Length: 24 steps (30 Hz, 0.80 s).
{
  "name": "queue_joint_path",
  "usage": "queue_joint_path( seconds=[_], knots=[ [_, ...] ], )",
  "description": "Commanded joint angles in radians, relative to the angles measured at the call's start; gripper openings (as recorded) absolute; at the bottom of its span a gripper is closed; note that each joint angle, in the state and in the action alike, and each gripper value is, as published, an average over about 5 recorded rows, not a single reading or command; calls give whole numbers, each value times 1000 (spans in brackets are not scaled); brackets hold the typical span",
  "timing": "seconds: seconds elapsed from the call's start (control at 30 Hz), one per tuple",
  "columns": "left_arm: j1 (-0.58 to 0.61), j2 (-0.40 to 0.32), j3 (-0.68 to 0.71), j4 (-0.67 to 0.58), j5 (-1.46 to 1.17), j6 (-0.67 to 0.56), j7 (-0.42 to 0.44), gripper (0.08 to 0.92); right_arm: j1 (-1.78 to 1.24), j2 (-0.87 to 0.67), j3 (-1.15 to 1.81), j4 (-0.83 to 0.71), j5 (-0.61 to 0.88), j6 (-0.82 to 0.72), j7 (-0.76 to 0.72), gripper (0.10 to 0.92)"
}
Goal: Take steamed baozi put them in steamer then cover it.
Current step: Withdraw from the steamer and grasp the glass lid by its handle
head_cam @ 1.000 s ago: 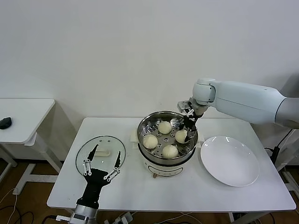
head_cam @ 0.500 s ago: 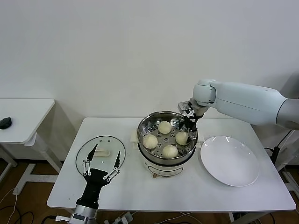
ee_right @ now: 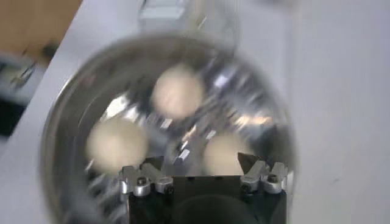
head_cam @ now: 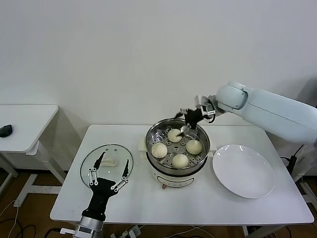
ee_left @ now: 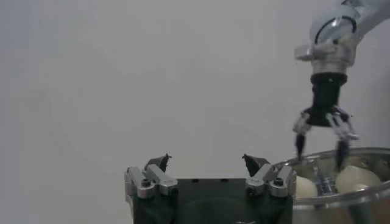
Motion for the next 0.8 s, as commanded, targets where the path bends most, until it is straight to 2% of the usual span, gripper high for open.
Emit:
queue_joint_path(
  seconds=[0.03,0.17,0.3,0.53,0.7,0.8],
  knots=[
    [-24,4,6,7,64,8,-12,823,-488,-131,578,156,-13,240,939,823],
    [-52,8,9,22,119,14,-38,823,-764,-89,853,155,-136,327,1138,823],
    [-88,12,11,53,196,14,-79,823,-1006,-39,1069,144,-216,383,1204,823],
    [-150,25,-10,162,468,4,-146,823,-1403,124,1451,163,-297,425,1170,823],
    [-174,66,-19,238,646,51,-195,823,-1619,218,1634,203,-314,450,1110,823],
    [-184,94,-26,284,719,77,-192,823,-1711,257,1701,217,-306,472,1078,823]
  ],
)
